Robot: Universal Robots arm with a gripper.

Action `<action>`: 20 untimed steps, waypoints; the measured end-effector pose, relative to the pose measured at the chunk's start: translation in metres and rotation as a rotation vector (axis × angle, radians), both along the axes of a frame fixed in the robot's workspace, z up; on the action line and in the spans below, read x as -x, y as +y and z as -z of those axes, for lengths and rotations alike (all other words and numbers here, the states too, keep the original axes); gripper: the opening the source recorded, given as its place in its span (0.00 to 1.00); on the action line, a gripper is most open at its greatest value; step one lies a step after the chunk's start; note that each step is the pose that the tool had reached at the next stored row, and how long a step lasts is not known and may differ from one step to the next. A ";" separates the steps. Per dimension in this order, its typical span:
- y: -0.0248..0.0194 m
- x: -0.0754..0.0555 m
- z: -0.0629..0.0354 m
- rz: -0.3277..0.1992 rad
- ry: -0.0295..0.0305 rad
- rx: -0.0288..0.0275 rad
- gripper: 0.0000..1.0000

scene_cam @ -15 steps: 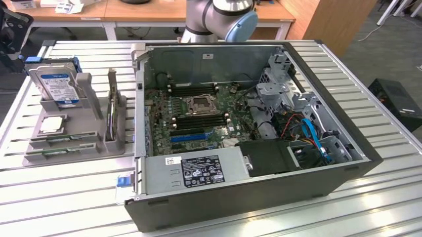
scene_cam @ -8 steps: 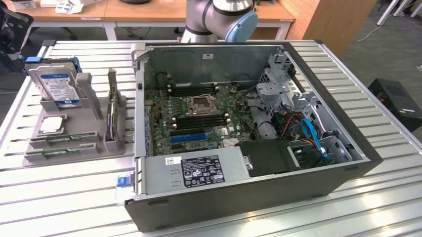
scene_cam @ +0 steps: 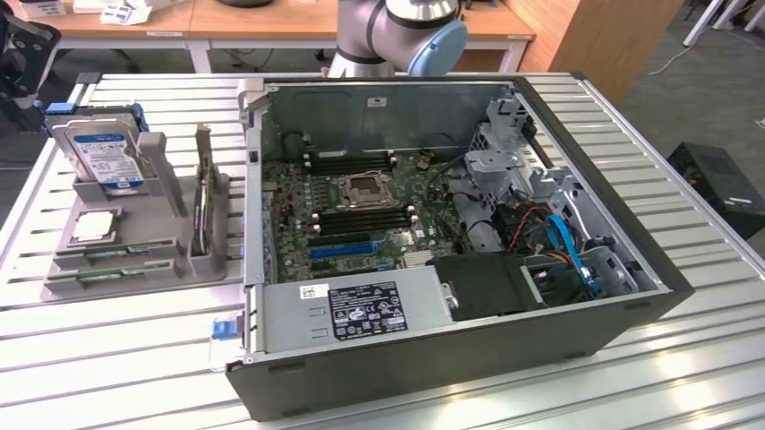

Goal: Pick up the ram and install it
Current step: 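Pick up the ram and move it above insertion slot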

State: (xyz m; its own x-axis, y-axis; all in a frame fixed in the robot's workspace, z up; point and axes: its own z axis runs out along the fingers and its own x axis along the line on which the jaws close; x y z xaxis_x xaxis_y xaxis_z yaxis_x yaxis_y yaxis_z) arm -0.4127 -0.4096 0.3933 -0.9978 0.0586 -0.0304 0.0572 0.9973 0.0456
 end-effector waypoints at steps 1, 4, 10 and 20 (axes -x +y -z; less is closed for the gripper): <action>0.0000 0.000 0.0000 -0.007 0.0000 0.0000 0.11; -0.0001 0.000 0.0000 -0.032 0.0001 0.0000 0.11; -0.0001 0.000 0.0000 -0.095 0.0000 0.0000 0.11; -0.0001 0.000 0.0000 -0.220 -0.0001 0.0000 0.11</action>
State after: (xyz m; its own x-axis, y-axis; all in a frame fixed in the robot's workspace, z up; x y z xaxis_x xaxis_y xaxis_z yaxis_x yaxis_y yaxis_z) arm -0.4127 -0.4097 0.3933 -0.9865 -0.1608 -0.0305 -0.1621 0.9857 0.0456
